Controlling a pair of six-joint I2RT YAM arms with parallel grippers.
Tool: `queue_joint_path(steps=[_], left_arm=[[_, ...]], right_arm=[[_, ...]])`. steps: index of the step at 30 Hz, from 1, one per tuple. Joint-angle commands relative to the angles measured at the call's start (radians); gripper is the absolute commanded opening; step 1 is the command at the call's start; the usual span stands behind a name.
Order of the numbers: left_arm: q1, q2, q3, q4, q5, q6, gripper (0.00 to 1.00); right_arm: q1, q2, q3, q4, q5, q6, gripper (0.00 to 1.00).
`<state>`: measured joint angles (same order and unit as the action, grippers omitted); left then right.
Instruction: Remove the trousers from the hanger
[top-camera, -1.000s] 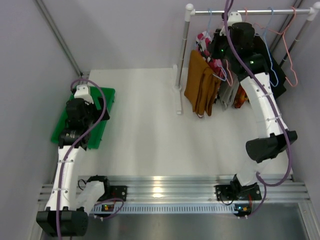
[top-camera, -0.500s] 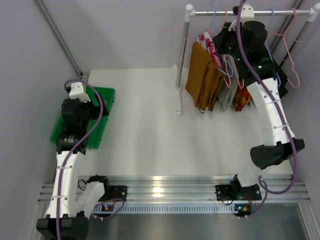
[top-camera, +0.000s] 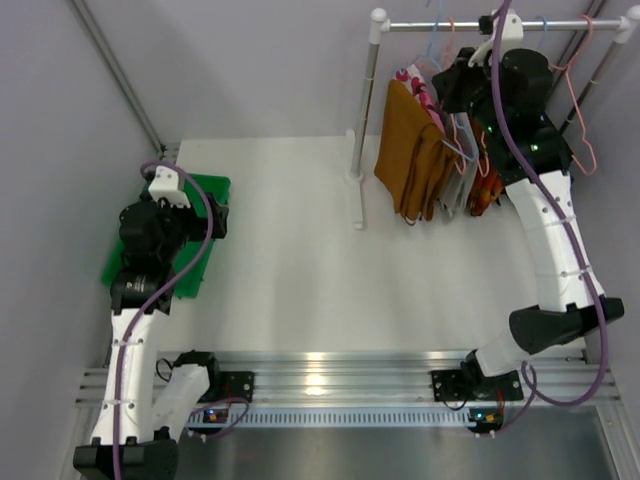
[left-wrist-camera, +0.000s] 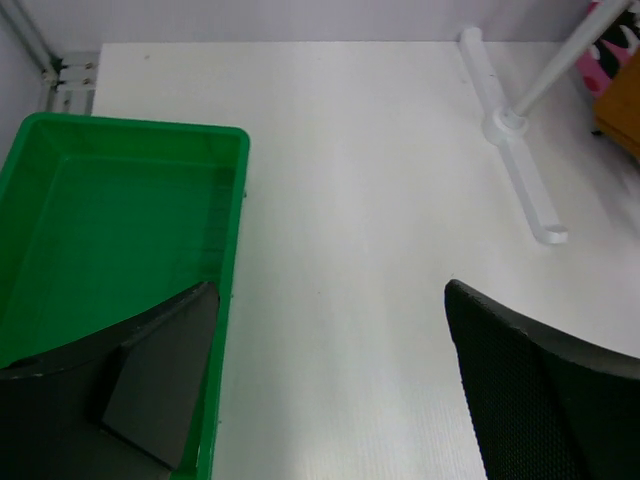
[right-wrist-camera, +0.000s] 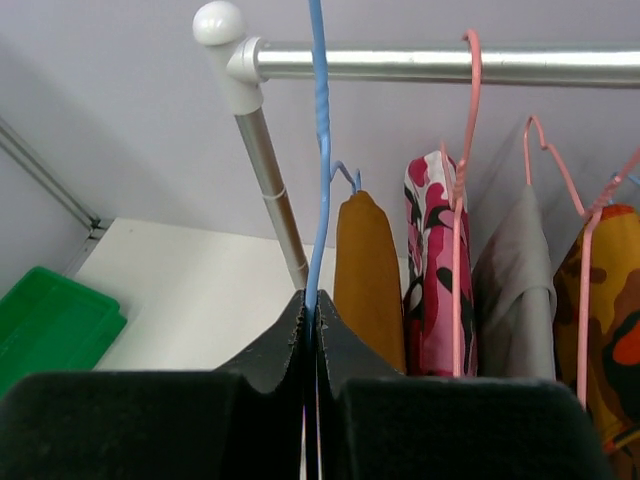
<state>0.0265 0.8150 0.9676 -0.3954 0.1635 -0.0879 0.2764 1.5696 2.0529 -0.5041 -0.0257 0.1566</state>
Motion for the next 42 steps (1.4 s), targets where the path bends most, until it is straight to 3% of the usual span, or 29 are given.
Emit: queue_joint_path(steps=[1,8,19,28,34,38,42], left_arm=[[0.004,-0.028,0.014,0.073,0.177,0.036,0.99],[0.004,-0.027,0.023,0.015,0.358,0.053,0.99],[0.004,-0.082,0.06,-0.008,0.395,0.068,0.99],[0.004,-0.068,0.134,0.052,0.407,0.065,0.99],[-0.019,-0.033,0.141,0.298,0.508,0.013,0.99],[-0.162,0.047,0.21,0.36,0.475,0.078,0.98],[-0.353,0.143,0.304,0.304,0.305,0.203,0.98]], right_arm=[[-0.006,-0.218,-0.022,0.171,-0.046,-0.012,0.0],[-0.008,-0.364,-0.137,0.075,-0.109,0.026,0.0],[0.004,-0.402,-0.166,0.033,-0.286,0.162,0.0],[0.217,-0.332,-0.168,0.085,-0.296,0.127,0.0],[0.392,-0.287,-0.142,0.093,-0.27,0.072,0.0],[0.472,-0.249,-0.105,0.102,-0.243,0.067,0.0],[0.527,-0.204,-0.086,0.128,-0.229,0.07,0.0]])
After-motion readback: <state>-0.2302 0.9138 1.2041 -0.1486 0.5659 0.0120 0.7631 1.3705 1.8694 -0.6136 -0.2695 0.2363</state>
